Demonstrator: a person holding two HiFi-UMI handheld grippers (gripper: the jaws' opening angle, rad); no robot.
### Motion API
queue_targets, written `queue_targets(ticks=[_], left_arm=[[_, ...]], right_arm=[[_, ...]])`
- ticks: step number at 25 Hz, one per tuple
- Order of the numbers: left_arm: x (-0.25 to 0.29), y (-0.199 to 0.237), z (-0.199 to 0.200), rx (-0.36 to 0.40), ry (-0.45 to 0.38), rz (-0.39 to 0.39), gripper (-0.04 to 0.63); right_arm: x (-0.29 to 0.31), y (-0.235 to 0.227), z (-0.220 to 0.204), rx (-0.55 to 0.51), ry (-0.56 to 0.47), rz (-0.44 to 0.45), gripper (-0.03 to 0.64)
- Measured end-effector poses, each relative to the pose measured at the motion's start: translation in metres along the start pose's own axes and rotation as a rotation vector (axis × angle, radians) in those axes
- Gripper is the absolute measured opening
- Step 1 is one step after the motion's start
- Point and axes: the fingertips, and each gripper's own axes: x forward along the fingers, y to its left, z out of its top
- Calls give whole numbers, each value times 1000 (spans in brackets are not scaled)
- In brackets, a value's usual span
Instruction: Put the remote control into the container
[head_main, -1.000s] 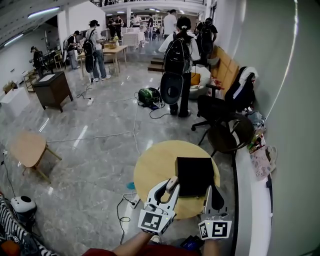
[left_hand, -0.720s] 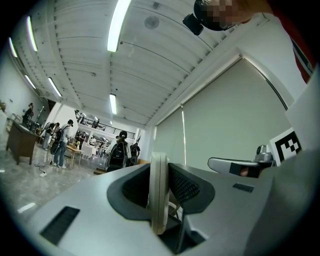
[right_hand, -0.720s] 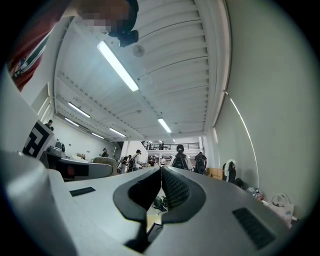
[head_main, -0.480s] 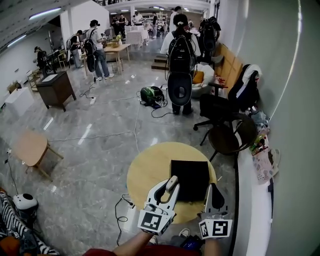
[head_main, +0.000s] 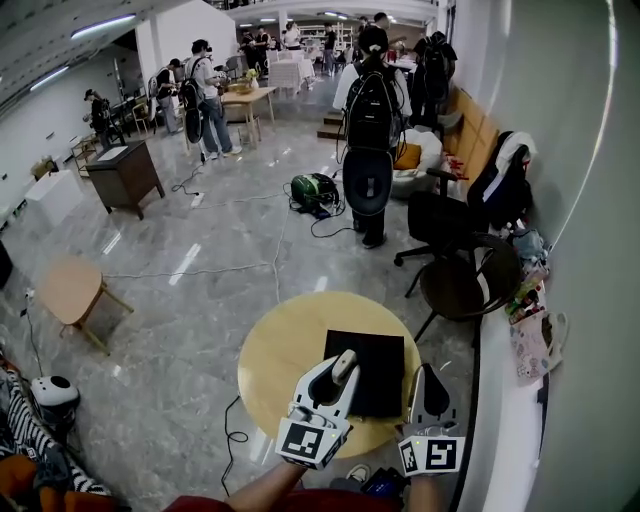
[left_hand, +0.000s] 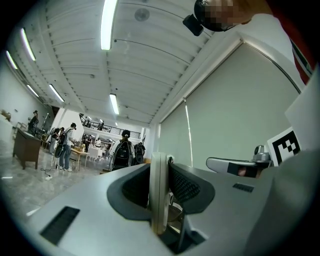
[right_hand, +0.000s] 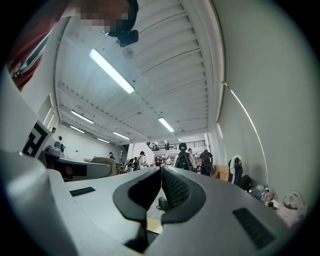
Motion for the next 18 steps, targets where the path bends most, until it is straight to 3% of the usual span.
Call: queue_targets(ticks=[5, 11, 18], left_arm=[[30, -21, -4, 13, -27, 31, 110], [43, -35, -14, 45, 60, 108, 110], [56, -36, -12, 41, 19, 119, 110]], right_arm=[[9, -39, -5, 19, -7, 35, 23], [13, -67, -9, 36, -7, 83, 23], [25, -77, -10, 43, -11, 103, 23]])
